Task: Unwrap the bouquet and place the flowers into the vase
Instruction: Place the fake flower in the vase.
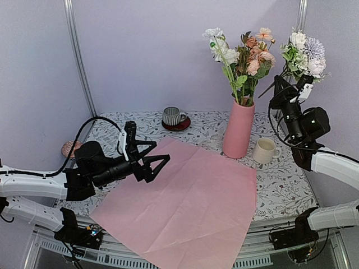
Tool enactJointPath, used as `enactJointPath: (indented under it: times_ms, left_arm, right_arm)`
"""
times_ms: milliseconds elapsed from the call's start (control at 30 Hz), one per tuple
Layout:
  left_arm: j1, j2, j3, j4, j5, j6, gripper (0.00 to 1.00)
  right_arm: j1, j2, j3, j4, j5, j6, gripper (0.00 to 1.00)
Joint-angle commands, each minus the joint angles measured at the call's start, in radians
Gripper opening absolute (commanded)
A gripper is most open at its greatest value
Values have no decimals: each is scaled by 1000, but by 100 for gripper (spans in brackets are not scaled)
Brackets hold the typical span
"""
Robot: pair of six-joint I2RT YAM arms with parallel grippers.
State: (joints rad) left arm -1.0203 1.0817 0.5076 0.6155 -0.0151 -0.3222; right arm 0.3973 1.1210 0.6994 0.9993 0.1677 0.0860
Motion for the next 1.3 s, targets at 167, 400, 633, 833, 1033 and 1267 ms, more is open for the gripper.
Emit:
enactJointPath:
  times_ms: [167,400,633,833,1033,1267]
  left_arm:
    - [-2,-16,-25,-5,-5,8,97]
    - [-2,-32,-43,16,1,3,97]
    - [0,-27,-51,22,9,1,97]
    - [-1,-32,-56,22,14,-3,97]
    - [-1,-41,-62,24,12,-4,97]
    - [-1,-43,-72,32,11,-9,97]
  right_arm:
    - [-13,96,23,109,-78,5,2]
    - [-44,216,46,151,-134,18,2]
    - [-52,295,50,119,-182,15,2]
    - [-52,356,64,14,-168,8,2]
    - [-52,373,50,-73,-168,12,2]
    - [-52,372,36,-126,-162,-7,17]
